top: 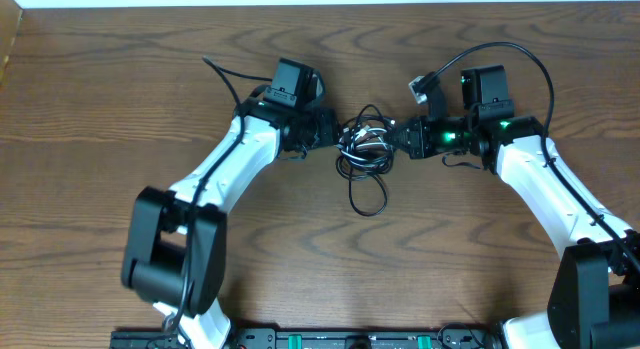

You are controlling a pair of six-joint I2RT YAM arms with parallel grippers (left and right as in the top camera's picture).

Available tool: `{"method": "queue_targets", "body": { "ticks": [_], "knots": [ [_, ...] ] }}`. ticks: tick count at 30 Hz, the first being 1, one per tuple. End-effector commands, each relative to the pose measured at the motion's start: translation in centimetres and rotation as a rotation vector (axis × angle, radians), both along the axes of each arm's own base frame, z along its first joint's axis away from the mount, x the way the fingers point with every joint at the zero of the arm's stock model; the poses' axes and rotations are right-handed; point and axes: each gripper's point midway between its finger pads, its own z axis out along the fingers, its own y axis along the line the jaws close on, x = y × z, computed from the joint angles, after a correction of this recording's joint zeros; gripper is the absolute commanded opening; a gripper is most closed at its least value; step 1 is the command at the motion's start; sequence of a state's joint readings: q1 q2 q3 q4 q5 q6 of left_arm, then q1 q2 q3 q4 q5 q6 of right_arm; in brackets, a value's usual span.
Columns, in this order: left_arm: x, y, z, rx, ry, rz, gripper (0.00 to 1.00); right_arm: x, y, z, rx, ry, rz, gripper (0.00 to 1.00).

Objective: Untangle cables

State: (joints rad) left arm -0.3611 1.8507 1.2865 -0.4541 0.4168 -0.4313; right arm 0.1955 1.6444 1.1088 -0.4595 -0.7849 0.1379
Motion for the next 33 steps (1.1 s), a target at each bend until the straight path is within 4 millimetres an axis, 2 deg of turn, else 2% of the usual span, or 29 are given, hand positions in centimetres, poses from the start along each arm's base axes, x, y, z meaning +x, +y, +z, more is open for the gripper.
{"method": "queue_targets", "body": {
  "ticks": [1, 7, 11, 13, 14, 17, 18, 19, 22, 23, 25, 28, 33],
  "knots": [
    [-1.7, -1.4, -2.8, -0.076, 0.123, -0.04, 0.46, 0.5, -1.2, -0.3, -0.081, -0.029, -0.038, 0.01],
    [-2.1, -1.6, -5.2, -0.079, 0.181, -0.047, 0.42, -0.1, -2.3, -1.6, -0.152, 0.021, -0.07, 0.01],
    [-2.3, -1.6, -6.0, -0.072, 0.198, -0.047, 0.31, -1.0, -2.4, -2.3, -0.189, 0.043, -0.052, 0.01],
    [-2.4, -1.5, -6.4, -0.069, 0.206, -0.049, 0.21, -1.4, -2.3, -2.8, -0.214, 0.054, -0.046, 0.01],
    [-2.4, -1.5, -6.5, -0.066, 0.208, -0.052, 0.14, -1.6, -2.2, -3.0, -0.231, 0.058, -0.043, 0.02],
    [-2.5, -1.5, -6.7, -0.058, 0.193, -0.085, 0.07, -1.8, -2.5, -3.9, -0.312, 0.053, -0.055, 0.07],
    [-2.5, -1.5, -6.7, -0.056, 0.185, -0.098, 0.08, -1.7, -2.7, -4.1, -0.345, 0.045, -0.063, 0.13],
    [-2.5, -1.5, -6.7, -0.053, 0.176, -0.113, 0.07, -1.4, -2.6, -4.0, -0.347, 0.027, -0.064, 0.34],
    [-2.5, -1.5, -6.7, -0.05, 0.167, -0.129, 0.07, -0.5, -2.4, -3.4, -0.336, -0.009, -0.073, 0.57],
    [-2.5, -1.5, -6.7, -0.048, 0.163, -0.136, 0.07, -0.3, -2.4, -3.2, -0.332, -0.021, -0.075, 0.7],
    [-2.5, -1.5, -6.7, -0.045, 0.152, -0.153, 0.07, 0.5, -2.2, -2.8, -0.321, -0.058, -0.081, 0.85],
    [-2.6, -1.5, -6.7, -0.041, 0.14, -0.175, 0.08, 2.0, -1.9, -1.9, -0.306, -0.134, -0.099, 0.93],
    [-2.8, -1.8, -6.6, -0.058, 0.143, -0.19, 0.08, 3.8, -1.3, -0.9, -0.292, -0.245, -0.085, 0.95]
  ]
}}
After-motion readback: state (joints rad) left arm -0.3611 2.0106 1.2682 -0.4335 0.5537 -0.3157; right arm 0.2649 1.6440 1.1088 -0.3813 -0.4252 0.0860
